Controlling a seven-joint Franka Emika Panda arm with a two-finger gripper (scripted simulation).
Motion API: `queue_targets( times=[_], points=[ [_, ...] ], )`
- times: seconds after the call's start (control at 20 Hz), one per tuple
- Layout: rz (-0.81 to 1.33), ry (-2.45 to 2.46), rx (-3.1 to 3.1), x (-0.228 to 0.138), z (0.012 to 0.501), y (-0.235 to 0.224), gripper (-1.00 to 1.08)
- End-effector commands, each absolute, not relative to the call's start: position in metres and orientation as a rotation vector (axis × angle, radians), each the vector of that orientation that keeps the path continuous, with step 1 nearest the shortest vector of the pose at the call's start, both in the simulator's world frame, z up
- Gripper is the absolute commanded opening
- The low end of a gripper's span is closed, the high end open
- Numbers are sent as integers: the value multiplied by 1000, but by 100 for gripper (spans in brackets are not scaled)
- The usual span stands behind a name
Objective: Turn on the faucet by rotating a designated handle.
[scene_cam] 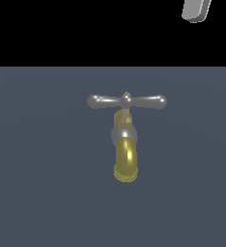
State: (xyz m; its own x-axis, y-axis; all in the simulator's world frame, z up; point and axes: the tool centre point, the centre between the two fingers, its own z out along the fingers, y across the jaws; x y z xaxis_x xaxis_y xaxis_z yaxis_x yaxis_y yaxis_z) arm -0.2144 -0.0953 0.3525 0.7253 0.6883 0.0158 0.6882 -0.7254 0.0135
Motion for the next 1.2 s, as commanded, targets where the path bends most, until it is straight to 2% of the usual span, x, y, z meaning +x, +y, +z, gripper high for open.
queue_targets(
  times=[0.0,1.15],
  points=[
    [28,1250,2874,-208,340,-101,-100],
    [4,1930,2469,-144,239,-132,-100]
  ],
)
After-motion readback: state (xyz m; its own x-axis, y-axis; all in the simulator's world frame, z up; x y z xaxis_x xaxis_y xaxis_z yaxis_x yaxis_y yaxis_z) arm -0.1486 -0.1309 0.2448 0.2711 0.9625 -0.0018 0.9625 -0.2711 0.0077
